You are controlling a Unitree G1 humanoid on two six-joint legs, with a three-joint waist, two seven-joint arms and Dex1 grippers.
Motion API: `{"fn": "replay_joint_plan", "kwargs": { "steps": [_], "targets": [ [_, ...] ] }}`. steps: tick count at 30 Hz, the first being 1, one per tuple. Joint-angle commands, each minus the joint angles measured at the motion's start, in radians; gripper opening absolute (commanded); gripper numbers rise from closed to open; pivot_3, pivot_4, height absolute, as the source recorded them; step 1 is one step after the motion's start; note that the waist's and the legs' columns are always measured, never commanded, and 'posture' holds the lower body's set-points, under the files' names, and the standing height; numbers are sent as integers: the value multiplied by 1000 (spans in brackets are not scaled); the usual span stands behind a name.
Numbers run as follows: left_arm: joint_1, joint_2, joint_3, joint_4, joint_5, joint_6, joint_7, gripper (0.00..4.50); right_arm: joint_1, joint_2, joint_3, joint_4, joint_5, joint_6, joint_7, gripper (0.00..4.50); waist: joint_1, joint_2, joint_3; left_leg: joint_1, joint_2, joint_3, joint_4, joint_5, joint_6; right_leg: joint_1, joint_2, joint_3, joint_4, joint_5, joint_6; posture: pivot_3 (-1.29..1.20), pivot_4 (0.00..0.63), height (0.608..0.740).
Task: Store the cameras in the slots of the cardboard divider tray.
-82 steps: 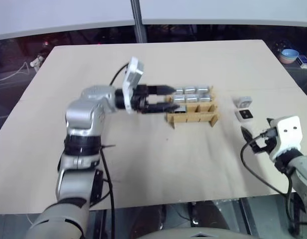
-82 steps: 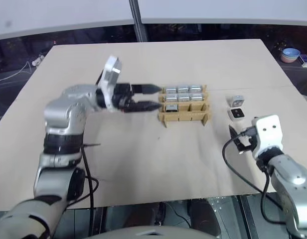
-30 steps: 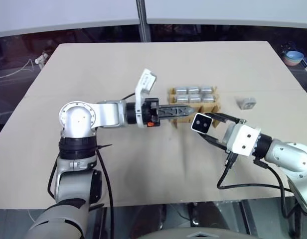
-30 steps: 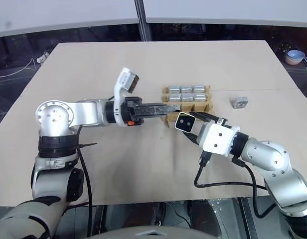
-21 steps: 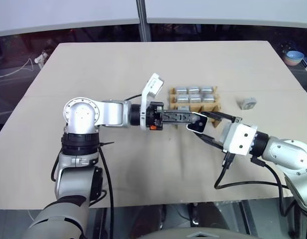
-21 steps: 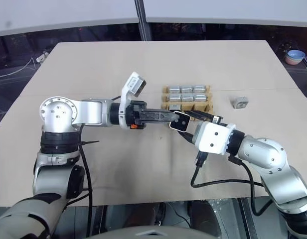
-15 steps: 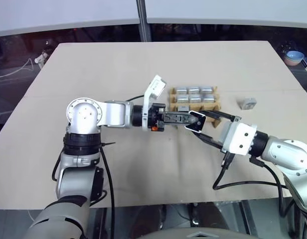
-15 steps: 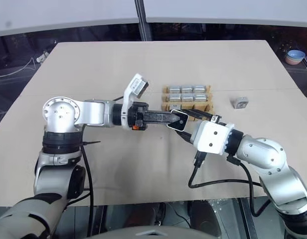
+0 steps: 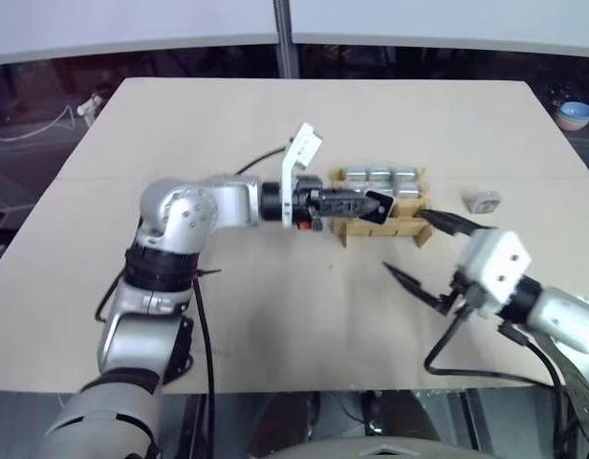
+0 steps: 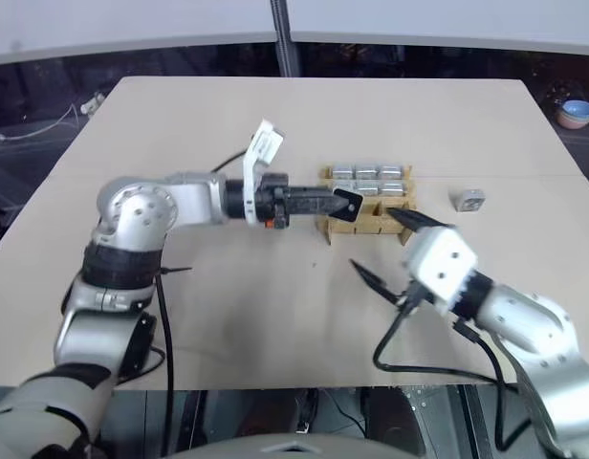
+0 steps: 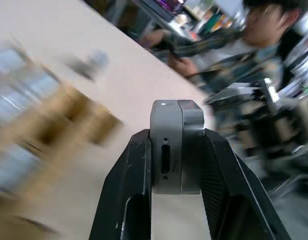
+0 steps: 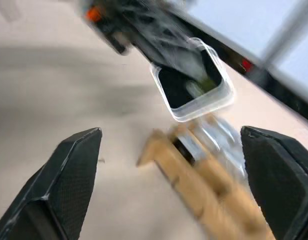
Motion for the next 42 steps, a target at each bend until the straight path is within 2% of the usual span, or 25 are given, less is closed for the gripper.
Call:
{"fn": "replay_joint_plan", "kwargs": {
  "steps": [1, 6, 13, 21, 42],
  "targets": [
    [-94, -71, -100, 222, 244, -343, -167, 712, 87, 12, -158, -91, 86, -19, -8, 4453, 1, 0, 0, 1, 0, -1, 0, 0, 0, 2, 0, -1, -2, 0, 0, 0, 150, 740],
    [-251, -200, -168, 637, 488, -678, -239, 712, 176, 11, -218, -100, 142, -32, -15, 4453, -9, -1, 1, 0, -1, -1, -2, 0, 1, 2, 0, -1, -4, 1, 1, 0, 150, 740],
    [-379, -297, -149, 983, 663, -885, -257, 712, 236, -3, -229, -100, 139, -72, -45, 4453, -14, -2, 1, 0, 0, 1, -4, -1, 2, 1, 1, 0, -4, 0, 1, 0, 150, 740],
    [-436, -340, -82, 1069, 737, -888, -330, 712, 268, -19, -186, -100, 127, -119, -100, 4453, -14, -3, 2, 0, 0, 1, -4, -1, 2, 1, 1, -1, -4, 0, 2, 0, 150, 740],
    [-543, -380, -136, 1148, 1030, -870, -362, 712, 299, -33, -89, -100, 61, -173, -168, 4453, -36, -3, 2, 1, 0, 1, -4, -1, 2, 1, 2, -4, -3, 0, 2, 0, 150, 740]
  ]
}}
